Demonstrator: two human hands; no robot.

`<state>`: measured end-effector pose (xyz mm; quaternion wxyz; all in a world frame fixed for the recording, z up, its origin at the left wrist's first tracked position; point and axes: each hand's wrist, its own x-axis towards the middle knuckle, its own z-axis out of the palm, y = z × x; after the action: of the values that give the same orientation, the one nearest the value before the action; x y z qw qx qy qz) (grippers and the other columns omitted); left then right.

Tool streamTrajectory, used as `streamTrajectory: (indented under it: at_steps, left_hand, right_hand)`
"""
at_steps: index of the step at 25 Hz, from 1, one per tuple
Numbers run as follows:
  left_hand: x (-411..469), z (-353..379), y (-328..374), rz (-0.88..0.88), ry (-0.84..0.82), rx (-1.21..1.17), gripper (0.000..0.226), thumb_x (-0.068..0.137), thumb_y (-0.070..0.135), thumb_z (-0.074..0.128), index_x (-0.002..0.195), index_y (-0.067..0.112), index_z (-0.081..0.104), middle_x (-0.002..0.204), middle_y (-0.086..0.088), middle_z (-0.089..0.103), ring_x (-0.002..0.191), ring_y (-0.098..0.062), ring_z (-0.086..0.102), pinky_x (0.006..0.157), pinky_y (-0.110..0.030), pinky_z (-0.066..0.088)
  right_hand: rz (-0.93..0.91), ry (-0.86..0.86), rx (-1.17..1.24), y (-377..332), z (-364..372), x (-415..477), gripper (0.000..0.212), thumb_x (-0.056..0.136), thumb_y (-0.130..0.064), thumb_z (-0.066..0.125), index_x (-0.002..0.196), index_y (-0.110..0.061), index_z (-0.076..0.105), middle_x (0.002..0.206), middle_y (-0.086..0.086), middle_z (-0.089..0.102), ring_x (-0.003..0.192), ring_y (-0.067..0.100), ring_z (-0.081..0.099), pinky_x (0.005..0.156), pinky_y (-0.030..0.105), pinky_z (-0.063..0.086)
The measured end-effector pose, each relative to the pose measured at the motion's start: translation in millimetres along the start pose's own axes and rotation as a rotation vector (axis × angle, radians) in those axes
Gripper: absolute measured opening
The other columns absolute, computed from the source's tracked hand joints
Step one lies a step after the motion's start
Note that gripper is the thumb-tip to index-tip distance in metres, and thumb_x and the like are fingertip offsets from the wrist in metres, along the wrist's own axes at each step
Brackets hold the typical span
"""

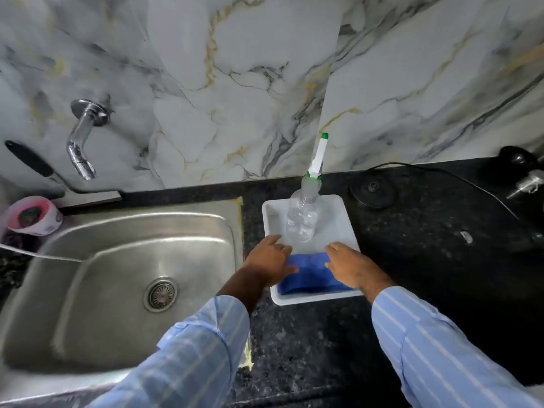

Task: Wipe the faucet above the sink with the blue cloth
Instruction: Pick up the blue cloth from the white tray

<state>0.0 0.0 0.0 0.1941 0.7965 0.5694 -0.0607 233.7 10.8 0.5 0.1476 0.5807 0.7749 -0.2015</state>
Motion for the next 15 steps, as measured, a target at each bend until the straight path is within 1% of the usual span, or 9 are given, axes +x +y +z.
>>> streamTrajectory:
  at_steps: [2,4,6,8,9,10,12,13,15]
  left_hand:
    - [8.6,11.2,7.8,0.016,-0.003,0.196,0.056,0.098,0.053,0.046,0.138,0.015,0.056,0.142,-0.006,0.060,0.150,-0.028,0.022,0.123,-0.043,0.009]
    - [11.3,25.3,11.2,0.006,-0.013,0.300,0.047,0.099,0.046,0.047,0.132,0.016,0.060,0.135,-0.007,0.064,0.148,-0.031,0.027,0.123,-0.046,0.004]
    - [13.9,29.1,14.3,0.003,0.036,0.324,0.040,0.095,0.042,0.054,0.124,0.016,0.065,0.126,-0.007,0.068,0.138,-0.032,0.039,0.123,-0.048,0.007]
    - [15.6,25.0,16.6,0.010,0.084,0.296,0.035,0.091,0.039,0.061,0.117,0.018,0.069,0.116,-0.005,0.068,0.122,-0.028,0.049,0.122,-0.046,0.016]
    - [15.5,22.0,18.3,0.014,0.083,0.262,0.033,0.090,0.037,0.063,0.116,0.018,0.070,0.113,-0.004,0.068,0.116,-0.026,0.051,0.119,-0.043,0.025]
    - [15.3,17.7,19.8,0.012,0.068,0.203,0.032,0.089,0.035,0.065,0.115,0.018,0.072,0.111,-0.003,0.067,0.112,-0.024,0.052,0.111,-0.039,0.034]
    - [10.8,2.3,22.9,-0.007,-0.004,-0.016,0.028,0.086,0.026,0.067,0.112,0.017,0.071,0.109,-0.006,0.067,0.105,-0.024,0.057,0.091,-0.034,0.047]
    - [7.8,-6.7,23.5,-0.017,-0.055,-0.132,0.026,0.084,0.021,0.067,0.109,0.015,0.071,0.106,-0.008,0.068,0.099,-0.026,0.060,0.082,-0.033,0.050]
    - [-1.0,-25.3,22.0,-0.015,-0.104,-0.262,0.023,0.081,0.014,0.066,0.104,0.012,0.068,0.099,-0.008,0.068,0.088,-0.026,0.062,0.070,-0.028,0.047]
  right_hand:
    - [0.010,0.017,-0.018,8.3,9.6,6.9,0.038,0.115,-0.027,0.050,0.149,-0.009,0.049,0.153,0.008,0.048,0.135,0.030,0.056,0.113,0.041,0.049]
    - [0.014,0.020,-0.073,11.9,19.5,7.9,0.038,0.114,-0.021,0.050,0.151,-0.012,0.047,0.152,0.007,0.049,0.135,0.029,0.056,0.111,0.040,0.049]
    - [-0.005,0.054,-0.122,12.3,23.3,11.7,0.043,0.111,-0.015,0.054,0.154,-0.015,0.045,0.151,0.007,0.050,0.135,0.028,0.056,0.111,0.040,0.051]
    - [-0.007,0.073,-0.175,8.7,15.5,12.7,0.037,0.110,-0.015,0.058,0.146,-0.015,0.052,0.143,0.008,0.055,0.130,0.030,0.059,0.108,0.040,0.054]
    - [0.002,0.043,-0.193,7.9,10.9,12.8,0.032,0.109,-0.017,0.060,0.141,-0.015,0.057,0.139,0.009,0.057,0.126,0.031,0.061,0.105,0.040,0.055]
    - [0.012,0.003,-0.195,7.3,5.0,12.4,0.028,0.109,-0.018,0.060,0.137,-0.014,0.061,0.136,0.009,0.059,0.123,0.032,0.063,0.102,0.040,0.056]
    - [0.024,-0.067,-0.171,5.8,-10.4,8.1,0.024,0.107,-0.017,0.059,0.129,-0.012,0.066,0.132,0.010,0.062,0.118,0.034,0.067,0.098,0.041,0.057]
    - [0.023,-0.092,-0.157,5.6,-18.9,5.9,0.023,0.106,-0.017,0.059,0.127,-0.012,0.067,0.129,0.010,0.064,0.115,0.035,0.068,0.096,0.041,0.058]
    - [0.021,-0.143,-0.135,3.3,-37.3,-1.1,0.021,0.104,-0.020,0.061,0.123,-0.014,0.068,0.123,0.011,0.068,0.109,0.034,0.070,0.093,0.041,0.060]
